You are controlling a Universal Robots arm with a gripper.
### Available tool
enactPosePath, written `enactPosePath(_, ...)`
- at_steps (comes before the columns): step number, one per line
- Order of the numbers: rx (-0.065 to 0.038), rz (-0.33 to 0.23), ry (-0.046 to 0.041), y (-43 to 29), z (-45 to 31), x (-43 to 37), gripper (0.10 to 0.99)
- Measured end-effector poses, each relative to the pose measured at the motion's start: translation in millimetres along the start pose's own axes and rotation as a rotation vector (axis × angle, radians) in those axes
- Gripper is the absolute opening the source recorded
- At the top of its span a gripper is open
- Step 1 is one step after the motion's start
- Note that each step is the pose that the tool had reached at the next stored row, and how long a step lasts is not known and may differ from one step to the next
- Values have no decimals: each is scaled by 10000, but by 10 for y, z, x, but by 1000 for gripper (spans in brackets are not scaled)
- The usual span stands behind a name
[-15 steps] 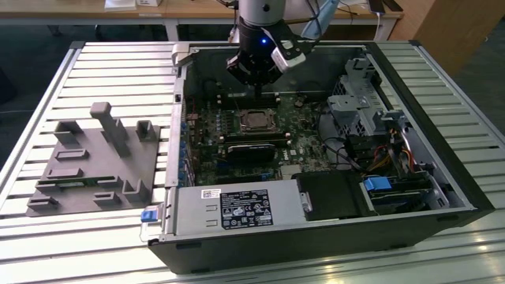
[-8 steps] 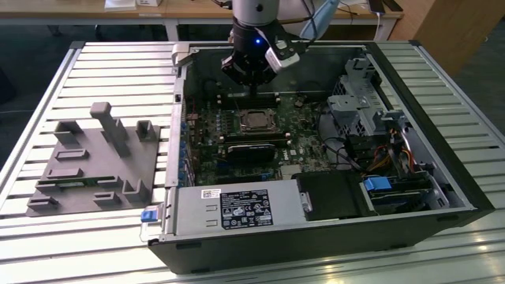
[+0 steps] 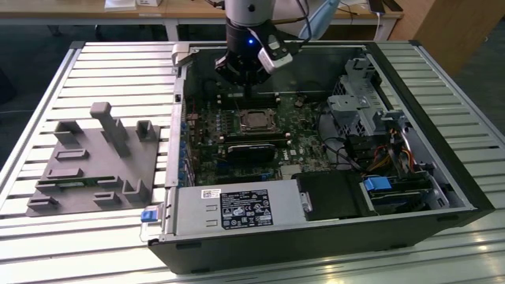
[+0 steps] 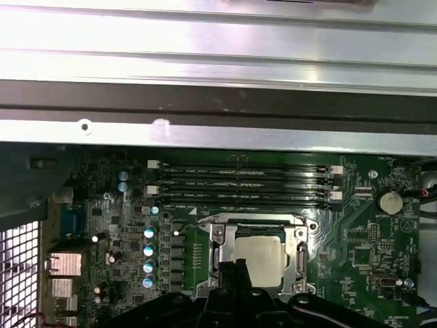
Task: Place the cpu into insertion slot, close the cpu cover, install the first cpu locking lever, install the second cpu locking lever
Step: 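Install the first cpu locking lever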
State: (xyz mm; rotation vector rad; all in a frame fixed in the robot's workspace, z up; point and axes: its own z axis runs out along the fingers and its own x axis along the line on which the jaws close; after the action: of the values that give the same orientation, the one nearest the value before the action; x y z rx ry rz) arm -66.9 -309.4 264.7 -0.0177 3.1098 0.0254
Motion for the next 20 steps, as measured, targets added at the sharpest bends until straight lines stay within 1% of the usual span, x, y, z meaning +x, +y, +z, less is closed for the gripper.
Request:
enactPosePath(7,1,-1,1,0,15,86,106)
enactPosePath(20,0,-1,0,2,38,279,106)
